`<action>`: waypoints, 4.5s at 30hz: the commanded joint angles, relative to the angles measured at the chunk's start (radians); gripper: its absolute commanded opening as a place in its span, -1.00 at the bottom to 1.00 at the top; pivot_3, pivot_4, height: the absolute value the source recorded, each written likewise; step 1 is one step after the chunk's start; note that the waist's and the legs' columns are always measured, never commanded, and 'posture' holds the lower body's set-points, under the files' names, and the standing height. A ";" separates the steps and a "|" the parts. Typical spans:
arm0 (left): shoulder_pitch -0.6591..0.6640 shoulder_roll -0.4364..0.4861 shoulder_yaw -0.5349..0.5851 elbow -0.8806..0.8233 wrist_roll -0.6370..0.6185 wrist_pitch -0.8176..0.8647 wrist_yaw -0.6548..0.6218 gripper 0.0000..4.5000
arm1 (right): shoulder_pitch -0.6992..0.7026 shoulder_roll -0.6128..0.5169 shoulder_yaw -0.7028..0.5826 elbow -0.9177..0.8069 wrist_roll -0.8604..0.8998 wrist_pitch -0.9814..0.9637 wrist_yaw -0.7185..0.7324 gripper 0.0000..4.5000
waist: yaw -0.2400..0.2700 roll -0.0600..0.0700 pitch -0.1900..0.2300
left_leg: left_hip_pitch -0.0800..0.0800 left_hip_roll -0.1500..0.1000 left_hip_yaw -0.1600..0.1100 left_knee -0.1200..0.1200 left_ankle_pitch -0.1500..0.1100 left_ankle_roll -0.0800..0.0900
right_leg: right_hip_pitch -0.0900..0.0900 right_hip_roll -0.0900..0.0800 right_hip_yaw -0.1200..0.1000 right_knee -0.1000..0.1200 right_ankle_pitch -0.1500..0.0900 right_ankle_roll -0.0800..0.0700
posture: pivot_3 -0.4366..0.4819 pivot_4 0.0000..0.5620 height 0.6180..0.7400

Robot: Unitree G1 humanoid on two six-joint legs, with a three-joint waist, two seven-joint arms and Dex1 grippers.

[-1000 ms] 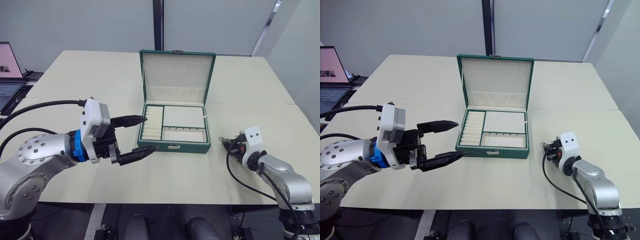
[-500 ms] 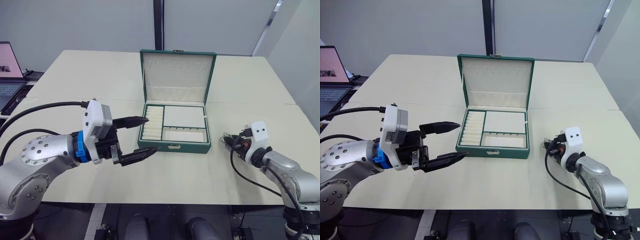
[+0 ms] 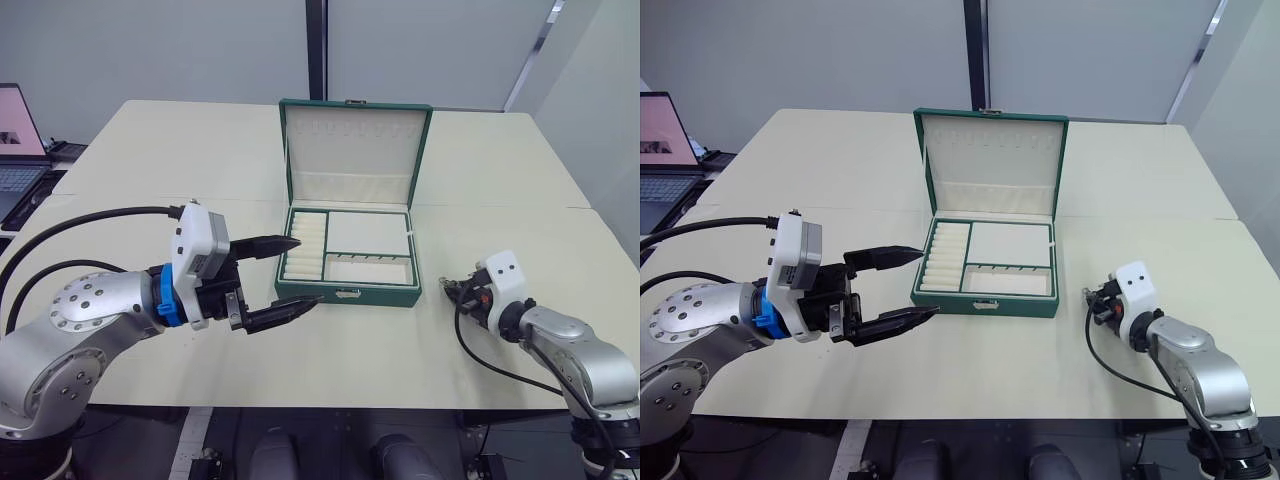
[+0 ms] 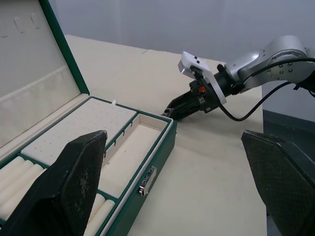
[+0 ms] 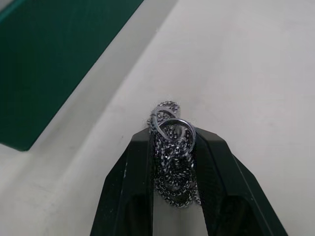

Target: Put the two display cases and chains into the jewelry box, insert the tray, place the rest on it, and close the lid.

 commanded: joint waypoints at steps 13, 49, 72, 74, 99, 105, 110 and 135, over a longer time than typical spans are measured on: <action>-0.008 -0.003 0.011 -0.024 -0.009 -0.014 0.009 1.00 | 0.079 -0.012 -0.047 -0.121 0.008 0.018 -0.016 0.94 | 0.002 0.000 0.000 | 0.000 0.000 0.000 0.000 0.000 0.000 | 0.000 0.000 0.000 0.000 0.000 0.000 | -0.05 -0.47 1.00; -0.011 0.002 0.017 -0.026 -0.008 -0.015 0.021 1.00 | 0.037 0.016 -0.011 -0.019 0.006 0.047 -0.009 -0.99 | -0.001 -0.001 -0.001 | 0.000 0.000 -0.001 0.000 0.000 0.000 | 0.000 0.000 0.000 0.000 0.000 0.000 | -0.05 -0.47 1.00; 0.004 0.004 0.027 0.005 0.003 -0.028 -0.005 1.00 | -0.001 0.029 -0.092 -0.072 0.030 -0.063 -0.016 -0.99 | 0.000 0.000 0.000 | 0.000 0.000 0.000 0.000 0.000 0.000 | 0.000 0.000 0.000 0.000 0.000 0.000 | -0.05 -0.47 1.00; 0.001 0.007 0.024 0.015 0.011 -0.031 -0.016 1.00 | -0.006 0.028 -0.112 -0.096 0.047 -0.056 -0.008 -0.99 | 0.001 0.000 0.000 | 0.000 0.000 0.000 0.000 0.000 0.000 | 0.000 0.000 0.000 0.000 0.000 0.000 | -0.05 -0.47 1.00; -0.003 -0.008 0.012 0.012 0.033 -0.038 -0.026 1.00 | -0.028 -0.002 0.012 0.057 -0.041 -0.155 0.016 -0.99 | 0.000 0.000 0.000 | 0.000 0.000 0.000 0.000 0.000 0.000 | 0.000 0.000 0.000 0.000 0.000 0.000 | -0.05 -0.47 1.00; 0.000 -0.009 0.013 0.002 0.027 -0.033 -0.016 1.00 | -0.022 -0.018 0.026 0.074 -0.073 -0.172 0.031 -0.99 | 0.000 0.000 0.000 | 0.000 0.000 0.000 0.000 0.000 0.000 | 0.000 0.000 0.000 0.000 0.000 0.000 | -0.05 -0.47 1.00; -0.004 -0.011 0.006 -0.001 0.026 -0.029 -0.011 1.00 | -0.014 -0.024 0.012 0.058 -0.064 -0.166 0.048 -0.51 | 0.000 0.000 0.000 | 0.000 0.000 0.000 0.000 0.000 0.000 | 0.000 0.000 0.000 0.000 0.000 0.000 | -0.05 -0.47 1.00; 0.030 -0.009 0.025 -0.015 0.021 -0.033 -0.013 1.00 | -0.048 -0.021 0.020 0.111 -0.039 -0.102 0.080 0.35 | 0.000 0.000 0.000 | 0.000 0.000 0.000 0.000 0.000 0.000 | 0.000 0.000 0.000 0.000 0.000 0.000 | -0.05 -0.47 1.00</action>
